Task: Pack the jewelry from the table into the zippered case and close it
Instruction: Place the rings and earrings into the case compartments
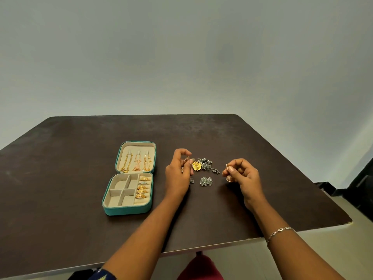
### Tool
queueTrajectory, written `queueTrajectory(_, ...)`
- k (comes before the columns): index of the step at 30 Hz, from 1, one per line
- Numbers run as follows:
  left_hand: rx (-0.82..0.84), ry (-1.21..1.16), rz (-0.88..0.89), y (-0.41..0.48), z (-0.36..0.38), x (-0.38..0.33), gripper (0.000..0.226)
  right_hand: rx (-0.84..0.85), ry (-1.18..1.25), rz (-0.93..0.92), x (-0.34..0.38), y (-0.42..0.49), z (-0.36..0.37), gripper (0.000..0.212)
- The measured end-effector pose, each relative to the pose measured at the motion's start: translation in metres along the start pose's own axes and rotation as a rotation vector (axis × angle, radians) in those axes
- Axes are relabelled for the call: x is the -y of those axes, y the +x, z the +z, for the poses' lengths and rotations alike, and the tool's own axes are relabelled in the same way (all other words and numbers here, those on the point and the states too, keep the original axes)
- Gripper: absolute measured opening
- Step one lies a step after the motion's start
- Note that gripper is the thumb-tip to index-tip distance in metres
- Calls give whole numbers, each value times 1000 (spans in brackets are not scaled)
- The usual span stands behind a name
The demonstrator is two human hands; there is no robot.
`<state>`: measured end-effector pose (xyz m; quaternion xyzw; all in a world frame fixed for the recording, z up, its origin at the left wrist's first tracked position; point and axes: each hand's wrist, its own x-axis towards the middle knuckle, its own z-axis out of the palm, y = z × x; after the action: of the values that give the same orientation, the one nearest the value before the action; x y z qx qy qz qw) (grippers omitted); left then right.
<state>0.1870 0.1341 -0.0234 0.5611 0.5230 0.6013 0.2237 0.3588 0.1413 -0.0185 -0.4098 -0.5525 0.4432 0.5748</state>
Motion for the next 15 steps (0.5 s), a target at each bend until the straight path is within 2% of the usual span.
queueTrajectory(10, -63, 95, 106, 0, -1, 1, 23, 20, -23, -15, -3, 2, -2, 28)
queueTrajectory(15, 37, 27, 60, -3, -1, -6, 56, 11, -34, -7, -6, 2, -1, 23)
